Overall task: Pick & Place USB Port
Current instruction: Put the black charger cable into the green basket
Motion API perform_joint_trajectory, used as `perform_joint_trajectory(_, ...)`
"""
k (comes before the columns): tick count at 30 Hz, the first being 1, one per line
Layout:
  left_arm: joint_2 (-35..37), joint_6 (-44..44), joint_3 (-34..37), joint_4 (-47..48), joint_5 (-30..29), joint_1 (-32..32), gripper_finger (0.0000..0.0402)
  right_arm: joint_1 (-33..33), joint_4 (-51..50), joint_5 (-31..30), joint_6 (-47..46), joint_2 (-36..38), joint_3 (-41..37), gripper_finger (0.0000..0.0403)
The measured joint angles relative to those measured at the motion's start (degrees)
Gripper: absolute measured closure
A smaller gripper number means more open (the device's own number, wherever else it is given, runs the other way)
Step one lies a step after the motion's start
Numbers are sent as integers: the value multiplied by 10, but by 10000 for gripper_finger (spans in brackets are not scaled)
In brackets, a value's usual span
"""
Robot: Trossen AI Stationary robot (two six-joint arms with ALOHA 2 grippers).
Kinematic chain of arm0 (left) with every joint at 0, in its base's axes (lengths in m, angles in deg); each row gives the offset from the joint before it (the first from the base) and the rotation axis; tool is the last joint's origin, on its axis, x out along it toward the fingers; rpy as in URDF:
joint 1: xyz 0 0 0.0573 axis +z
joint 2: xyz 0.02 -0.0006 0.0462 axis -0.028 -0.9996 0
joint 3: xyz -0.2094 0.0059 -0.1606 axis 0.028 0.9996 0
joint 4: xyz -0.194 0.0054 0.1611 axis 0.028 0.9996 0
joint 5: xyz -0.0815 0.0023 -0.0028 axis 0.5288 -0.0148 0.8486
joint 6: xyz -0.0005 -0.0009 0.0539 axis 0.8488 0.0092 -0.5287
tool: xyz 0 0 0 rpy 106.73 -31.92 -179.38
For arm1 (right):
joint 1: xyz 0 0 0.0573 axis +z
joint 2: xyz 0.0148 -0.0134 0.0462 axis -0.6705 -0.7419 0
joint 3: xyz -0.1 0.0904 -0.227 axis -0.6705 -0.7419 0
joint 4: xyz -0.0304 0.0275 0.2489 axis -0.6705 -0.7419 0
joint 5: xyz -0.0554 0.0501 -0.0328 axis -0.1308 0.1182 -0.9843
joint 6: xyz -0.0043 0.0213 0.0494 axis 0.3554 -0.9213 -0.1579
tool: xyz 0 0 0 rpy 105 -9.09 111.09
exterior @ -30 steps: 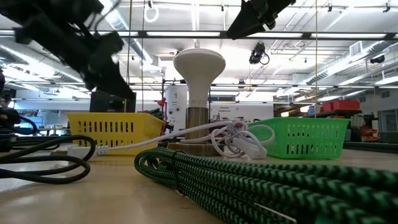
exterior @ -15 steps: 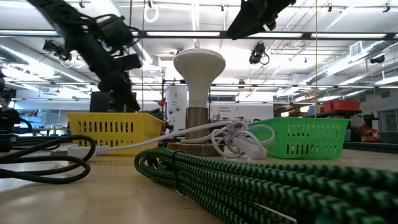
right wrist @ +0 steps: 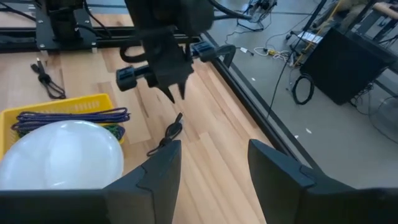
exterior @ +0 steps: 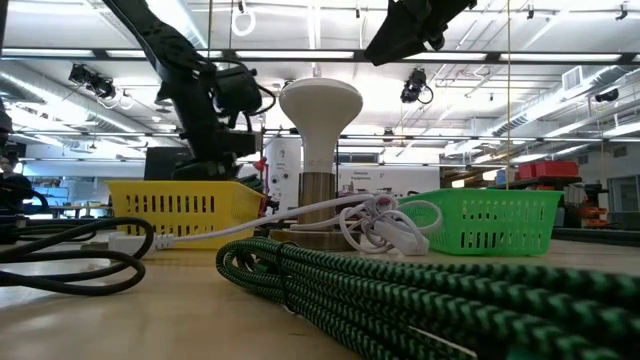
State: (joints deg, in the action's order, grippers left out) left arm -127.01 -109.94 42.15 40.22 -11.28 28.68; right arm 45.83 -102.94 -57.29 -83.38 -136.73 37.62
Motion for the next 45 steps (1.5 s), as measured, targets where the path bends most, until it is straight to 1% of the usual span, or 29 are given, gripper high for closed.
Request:
perform_joint_trajectory(5, -6, -4, -7, -6, -14, -10, 248, 0, -5, 3, 0, -3, 0, 214)
perform_joint_trajectory(8, -6, -28, -7, -3, -13, -14, 222, 0, -5, 3, 0, -8, 1, 214)
perform_joint_trajectory(11, -12, -67, -7, -5, 2, -20, 208, 0, -7, 4, 0, -11, 0, 214)
perform_joint_trajectory(15, -16, -107, -7, -19, 2, -32, 203, 0, -12, 4, 0, -13, 0, 214)
perform_joint_trajectory(21, -16, -126, -7, -63, 4, -39, 209, 0, -10, 4, 0, -13, 0, 214)
perform_joint_trajectory(25, -23, -149, -7, -58, 23, -39, 211, 0, -11, 4, -1, -13, 0, 214)
perform_joint_trajectory(27, -29, -153, -6, -38, 34, -39, 211, 0, -11, 4, -1, -13, 0, 214)
perform_joint_trajectory(35, -69, -160, -7, -64, 34, -41, 211, 0, -7, 5, -3, -13, 0, 214)
perform_joint_trajectory(40, -87, -176, -9, -68, 31, -41, 216, 0, -7, 18, -4, -13, 0, 214)
perform_joint_trajectory(42, -87, -176, -9, -67, 23, -41, 234, 0, -7, 18, -4, -13, 0, 214)
perform_joint_trajectory(43, -87, -174, -8, -66, 18, -42, 251, 0, -7, 18, -4, -13, 0, 214)
perform_joint_trajectory(45, -86, -170, -8, -72, 5, -41, 302, 0, -7, 18, -4, -13, 0, 214)
